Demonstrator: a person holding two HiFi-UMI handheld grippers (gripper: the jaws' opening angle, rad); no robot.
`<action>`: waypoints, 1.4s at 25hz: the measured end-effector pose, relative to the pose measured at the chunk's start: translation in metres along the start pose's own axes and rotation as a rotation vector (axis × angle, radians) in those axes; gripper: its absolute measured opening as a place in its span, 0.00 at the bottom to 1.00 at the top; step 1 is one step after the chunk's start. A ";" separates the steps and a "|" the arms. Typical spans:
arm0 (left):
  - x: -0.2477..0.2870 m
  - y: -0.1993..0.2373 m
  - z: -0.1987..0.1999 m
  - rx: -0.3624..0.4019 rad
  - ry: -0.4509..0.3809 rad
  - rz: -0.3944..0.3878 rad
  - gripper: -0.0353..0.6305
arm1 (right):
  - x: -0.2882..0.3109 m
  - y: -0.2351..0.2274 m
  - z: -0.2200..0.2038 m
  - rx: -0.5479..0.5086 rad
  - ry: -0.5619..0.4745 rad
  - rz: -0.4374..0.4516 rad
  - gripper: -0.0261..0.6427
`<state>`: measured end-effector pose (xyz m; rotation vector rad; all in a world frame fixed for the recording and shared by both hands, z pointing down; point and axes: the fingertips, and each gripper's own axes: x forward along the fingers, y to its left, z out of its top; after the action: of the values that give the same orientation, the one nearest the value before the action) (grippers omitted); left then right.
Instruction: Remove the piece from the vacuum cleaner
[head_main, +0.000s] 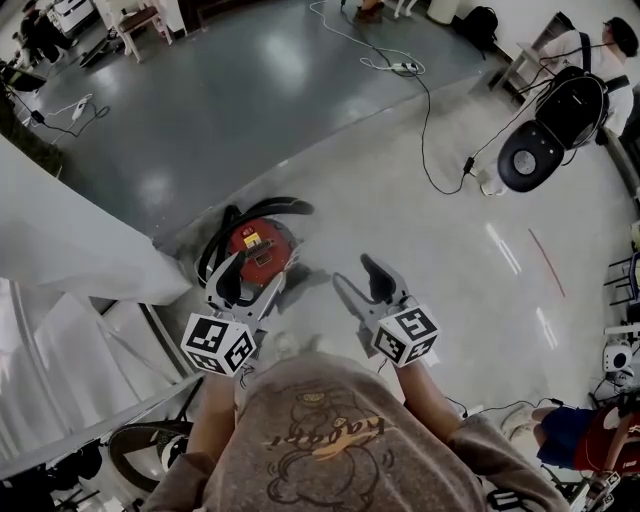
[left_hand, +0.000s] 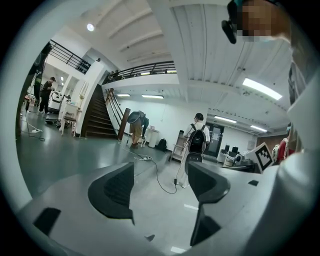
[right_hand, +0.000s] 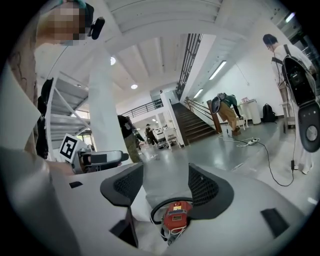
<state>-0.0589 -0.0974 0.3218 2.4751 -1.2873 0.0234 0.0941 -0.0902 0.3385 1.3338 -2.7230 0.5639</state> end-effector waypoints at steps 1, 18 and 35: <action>0.000 0.001 -0.002 -0.002 0.007 0.001 0.52 | 0.001 -0.001 -0.002 -0.001 0.011 0.004 0.42; 0.040 0.080 -0.165 -0.085 0.282 0.051 0.52 | 0.089 -0.043 -0.147 -0.130 0.383 0.196 0.41; 0.102 0.119 -0.431 -0.110 0.523 -0.031 0.52 | 0.157 -0.111 -0.401 -0.394 0.732 0.420 0.41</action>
<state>-0.0315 -0.1060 0.7796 2.1878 -0.9919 0.5385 0.0393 -0.1308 0.7781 0.3517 -2.2975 0.3934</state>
